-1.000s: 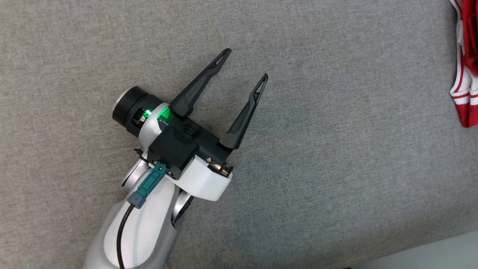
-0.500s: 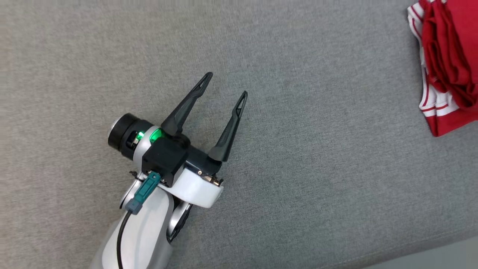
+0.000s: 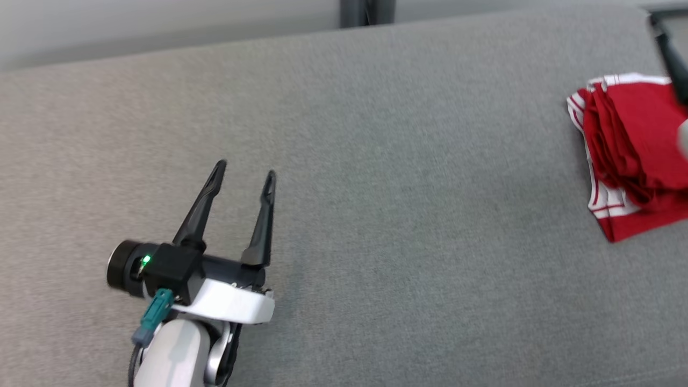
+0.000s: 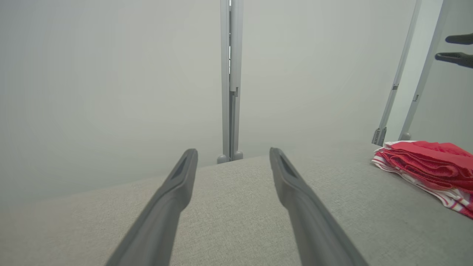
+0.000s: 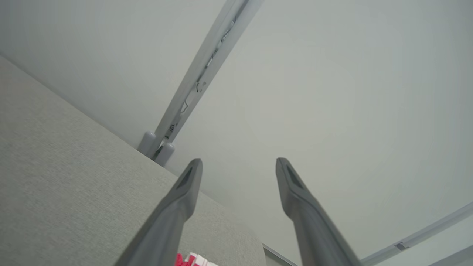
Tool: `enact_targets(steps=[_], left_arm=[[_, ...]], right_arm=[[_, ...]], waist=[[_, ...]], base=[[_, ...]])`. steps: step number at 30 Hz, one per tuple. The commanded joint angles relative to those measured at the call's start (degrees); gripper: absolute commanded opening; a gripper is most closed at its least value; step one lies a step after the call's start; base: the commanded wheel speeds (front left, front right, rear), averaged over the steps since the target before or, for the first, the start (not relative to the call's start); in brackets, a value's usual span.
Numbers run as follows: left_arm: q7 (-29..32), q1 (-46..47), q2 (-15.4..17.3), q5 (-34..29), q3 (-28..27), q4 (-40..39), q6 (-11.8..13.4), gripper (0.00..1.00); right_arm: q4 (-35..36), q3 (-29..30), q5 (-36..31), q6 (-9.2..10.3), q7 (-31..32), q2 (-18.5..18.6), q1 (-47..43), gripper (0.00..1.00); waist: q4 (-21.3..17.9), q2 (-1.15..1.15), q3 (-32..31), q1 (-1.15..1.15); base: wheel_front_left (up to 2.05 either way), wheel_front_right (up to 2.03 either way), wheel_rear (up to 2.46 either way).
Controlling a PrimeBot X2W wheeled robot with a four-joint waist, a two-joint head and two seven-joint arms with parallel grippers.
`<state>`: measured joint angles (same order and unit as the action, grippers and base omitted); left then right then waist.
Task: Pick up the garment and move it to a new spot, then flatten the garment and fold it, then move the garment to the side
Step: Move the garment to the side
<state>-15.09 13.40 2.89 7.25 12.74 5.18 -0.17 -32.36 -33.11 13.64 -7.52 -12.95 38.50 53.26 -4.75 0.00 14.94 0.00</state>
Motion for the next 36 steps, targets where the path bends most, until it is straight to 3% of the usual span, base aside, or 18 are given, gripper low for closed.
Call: enact_targets(steps=[1, 6, 12, 18, 20, 25, 36], left_arm=[[0.0, -0.6, 0.1, 0.4, -0.3, -0.1, 0.3, 1.0], [0.0, -4.1, 0.1, -0.1, -3.4, -0.1, 1.0, 1.0], [0.0, -8.5, 0.2, 2.0, -6.0, 0.5, 3.4, 1.0], [0.0, -12.8, 0.1, 0.4, -6.6, 1.0, 5.0, 1.0], [0.0, -13.9, 0.1, -1.3, -5.9, 1.7, 5.1, 1.0], [0.0, -16.3, 0.1, -0.5, -5.5, 0.7, 5.1, 1.0], [0.0, -16.9, 0.2, -0.4, -4.8, 0.8, 4.4, 1.0]], right_arm=[[0.2, 0.5, 0.2, 0.07, -0.4, -0.5, -1.5, 1.0], [7.1, 7.3, 0.0, 0.07, -1.6, -9.5, -13.3, 1.0], [12.7, 17.6, -2.7, 0.06, -2.2, -20.5, -27.5, 1.0], [17.3, 25.4, -7.8, 0.06, -2.3, -29.0, -40.1, 1.0], [19.7, 26.5, -12.9, 0.05, -2.3, -30.4, -42.9, 1.0], [24.7, 29.6, -16.9, 0.06, -2.3, -34.7, -49.7, 1.0], [26.0, 29.3, -14.5, 0.06, -2.3, -35.5, -52.5, 1.0]], waist=[[2.5, 0.0, -3.3, 0.0], [5.3, 0.0, -7.7, 0.0], [8.0, 0.0, -11.7, 0.0], [9.9, 0.0, -14.0, 0.0], [10.2, 0.0, -14.6, 0.0], [10.6, 0.0, -15.8, 0.0], [10.4, 0.0, -16.4, 0.0]], base=[[0.0, 0.0, 0.0], [0.0, 0.0, 0.0], [0.0, 0.0, 0.0], [0.0, 0.0, 0.0], [0.0, 0.0, 0.0], [0.0, 0.0, 0.0], [0.0, 0.0, 0.0]])
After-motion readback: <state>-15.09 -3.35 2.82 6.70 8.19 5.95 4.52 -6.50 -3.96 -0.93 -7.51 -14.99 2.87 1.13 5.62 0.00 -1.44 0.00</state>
